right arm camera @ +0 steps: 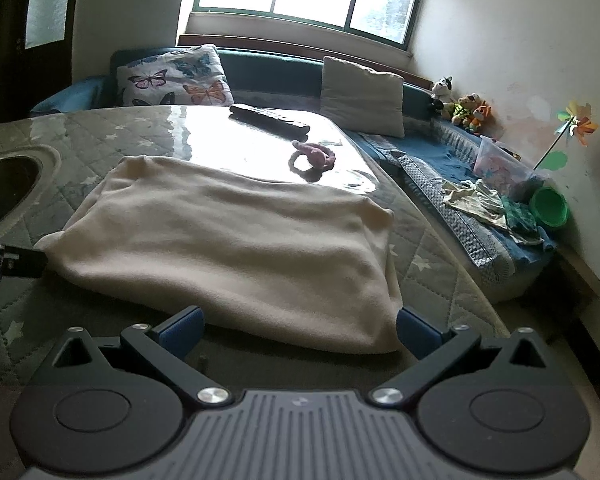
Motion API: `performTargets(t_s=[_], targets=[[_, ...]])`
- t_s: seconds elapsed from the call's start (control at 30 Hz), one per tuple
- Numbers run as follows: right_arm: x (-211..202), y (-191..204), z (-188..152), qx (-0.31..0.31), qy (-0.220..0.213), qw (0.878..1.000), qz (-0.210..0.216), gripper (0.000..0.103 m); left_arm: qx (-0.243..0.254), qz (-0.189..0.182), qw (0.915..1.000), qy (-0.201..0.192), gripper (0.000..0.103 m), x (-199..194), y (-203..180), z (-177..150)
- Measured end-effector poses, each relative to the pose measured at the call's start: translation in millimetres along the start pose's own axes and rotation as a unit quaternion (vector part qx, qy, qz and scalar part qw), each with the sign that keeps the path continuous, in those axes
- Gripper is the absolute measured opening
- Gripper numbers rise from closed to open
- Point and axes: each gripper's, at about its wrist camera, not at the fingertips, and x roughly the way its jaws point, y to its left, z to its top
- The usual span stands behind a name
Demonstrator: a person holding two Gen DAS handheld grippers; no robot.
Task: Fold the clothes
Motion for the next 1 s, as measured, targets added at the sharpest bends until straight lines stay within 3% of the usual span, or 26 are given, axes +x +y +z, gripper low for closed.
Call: performTargets(t_s=[1.0], targets=[[-32.7, 3.9, -31.3, 0.051, 0.002, 0.999, -0.011, 0.103, 0.017, -0.009, 0.9996, -0.019, 0.103, -34.5, -14.6, -29.8]])
